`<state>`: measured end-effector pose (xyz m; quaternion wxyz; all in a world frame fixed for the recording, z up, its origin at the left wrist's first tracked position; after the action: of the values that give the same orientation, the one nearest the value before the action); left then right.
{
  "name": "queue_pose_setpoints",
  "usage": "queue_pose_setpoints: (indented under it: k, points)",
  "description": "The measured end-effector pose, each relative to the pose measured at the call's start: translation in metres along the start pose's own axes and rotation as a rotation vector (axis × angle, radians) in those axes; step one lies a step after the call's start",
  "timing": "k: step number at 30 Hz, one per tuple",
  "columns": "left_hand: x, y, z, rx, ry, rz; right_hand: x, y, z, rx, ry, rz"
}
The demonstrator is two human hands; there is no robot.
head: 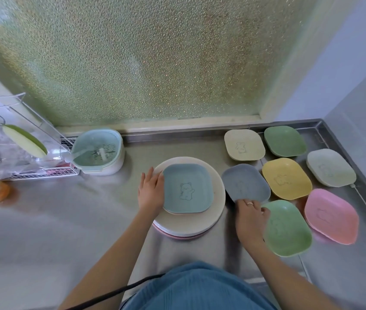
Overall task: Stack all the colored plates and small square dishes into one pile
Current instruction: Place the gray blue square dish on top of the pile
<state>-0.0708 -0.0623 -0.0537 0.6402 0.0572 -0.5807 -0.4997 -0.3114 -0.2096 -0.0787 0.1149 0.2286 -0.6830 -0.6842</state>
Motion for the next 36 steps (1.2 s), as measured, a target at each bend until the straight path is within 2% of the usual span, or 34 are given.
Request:
queue_pose_setpoints:
  k: [3,5,9,12,15,20,25,28,31,33,36]
  points:
    - [-0.002,-0.001,-0.002,-0.015,-0.001,-0.009,-0.004,0.027,-0.005,0.141,-0.060,-0.165]
    - [-0.002,-0.001,-0.002,-0.010,0.024,0.025,-0.012,0.043,-0.008,0.252,-0.032,-0.257]
    - [0.000,0.000,-0.002,-0.029,0.037,0.077,-0.039,0.067,0.000,0.488,0.214,-0.370]
    - [0.000,0.002,-0.003,-0.016,0.053,0.200,-0.067,0.072,0.012,0.509,0.463,-0.433]
    - [-0.001,0.005,-0.002,0.014,0.112,0.430,-0.086,0.063,0.025,0.438,0.650,-0.426]
    - [0.005,0.011,0.005,0.106,0.157,0.588,-0.086,0.048,0.029,0.252,0.694,-0.369]
    - [0.009,0.005,0.009,0.055,0.013,0.381,-0.083,0.051,0.027,0.105,0.627,-0.453]
    - [0.009,0.005,0.009,0.086,-0.034,0.306,-0.085,0.047,0.018,-0.024,0.462,-0.534]
    - [0.010,0.002,0.006,0.079,-0.090,0.149,-0.087,0.034,0.006,-0.183,0.320,-0.460]
    - [0.010,0.000,0.004,0.077,-0.113,0.075,-0.087,0.026,0.002,-0.268,0.311,-0.398]
    - [0.009,-0.002,0.002,0.078,-0.138,0.061,-0.085,0.028,0.001,-0.282,0.329,-0.442]
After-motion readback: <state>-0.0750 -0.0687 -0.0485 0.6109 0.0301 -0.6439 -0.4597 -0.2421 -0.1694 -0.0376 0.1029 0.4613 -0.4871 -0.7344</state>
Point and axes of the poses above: each hand's wrist, its own z-axis away from the middle knuckle, its own y-axis out of the back of the hand, x = y × z, the point moved 5 cm from there along -z, towards the middle knuckle, and after that the axes turned 2 degrees about -z, right-handed, at the moved point
